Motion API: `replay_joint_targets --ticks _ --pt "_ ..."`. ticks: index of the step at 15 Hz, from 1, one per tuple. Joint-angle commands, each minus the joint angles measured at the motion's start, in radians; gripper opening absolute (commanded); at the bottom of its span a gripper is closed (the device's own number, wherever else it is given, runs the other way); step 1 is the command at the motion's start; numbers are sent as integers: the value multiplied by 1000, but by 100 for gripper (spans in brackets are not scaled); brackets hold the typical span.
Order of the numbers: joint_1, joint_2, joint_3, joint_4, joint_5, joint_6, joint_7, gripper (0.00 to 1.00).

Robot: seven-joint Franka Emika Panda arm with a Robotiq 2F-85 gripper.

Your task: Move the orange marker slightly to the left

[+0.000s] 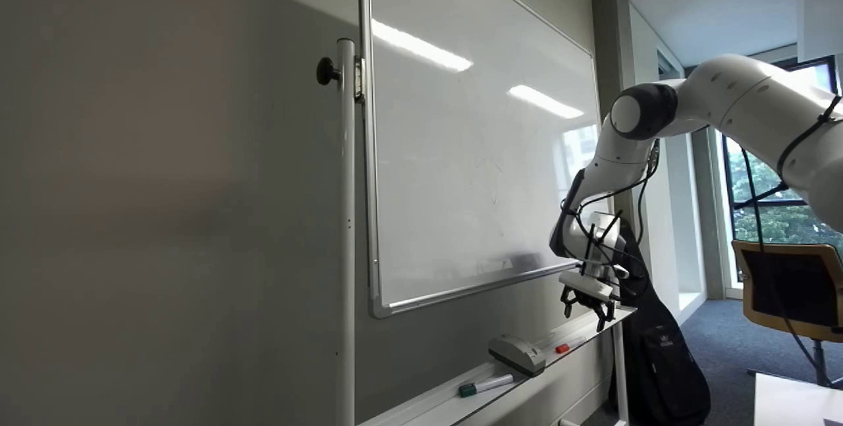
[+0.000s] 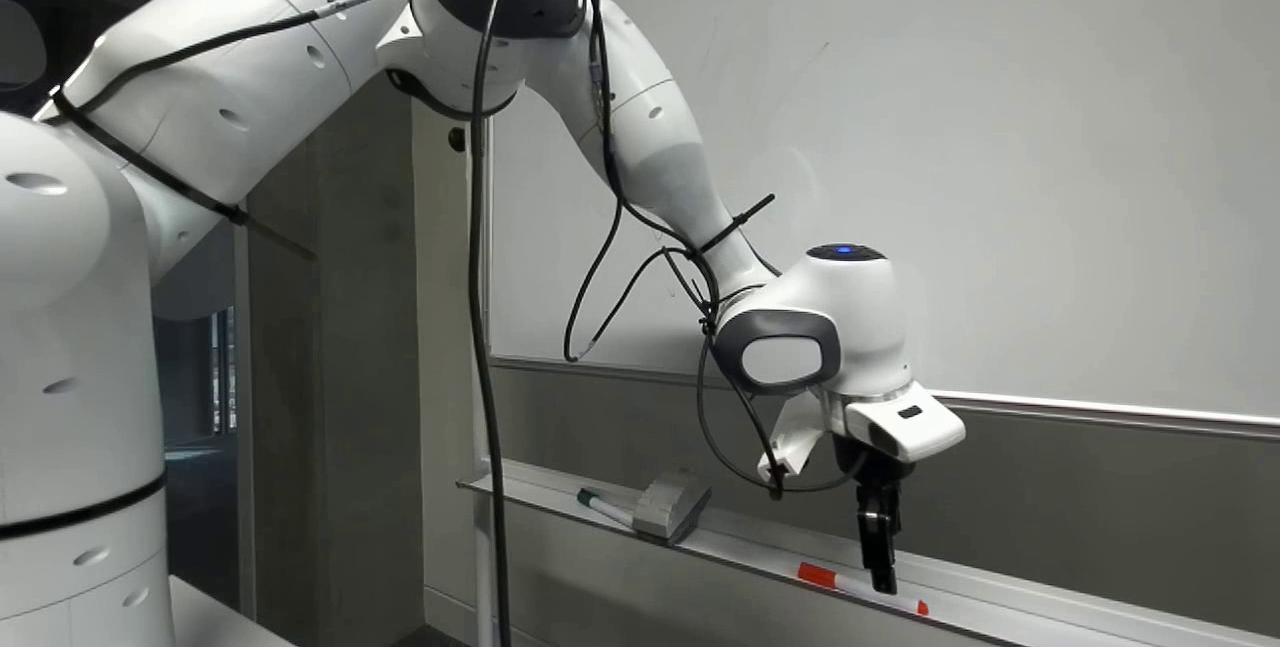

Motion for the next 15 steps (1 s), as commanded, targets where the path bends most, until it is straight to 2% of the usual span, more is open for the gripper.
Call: replay_joint_targets --ticks 1,15 --pt "49 27 -48 8 -70 1 79 100" --pt "89 74 -47 69 -169 -56 205 100"
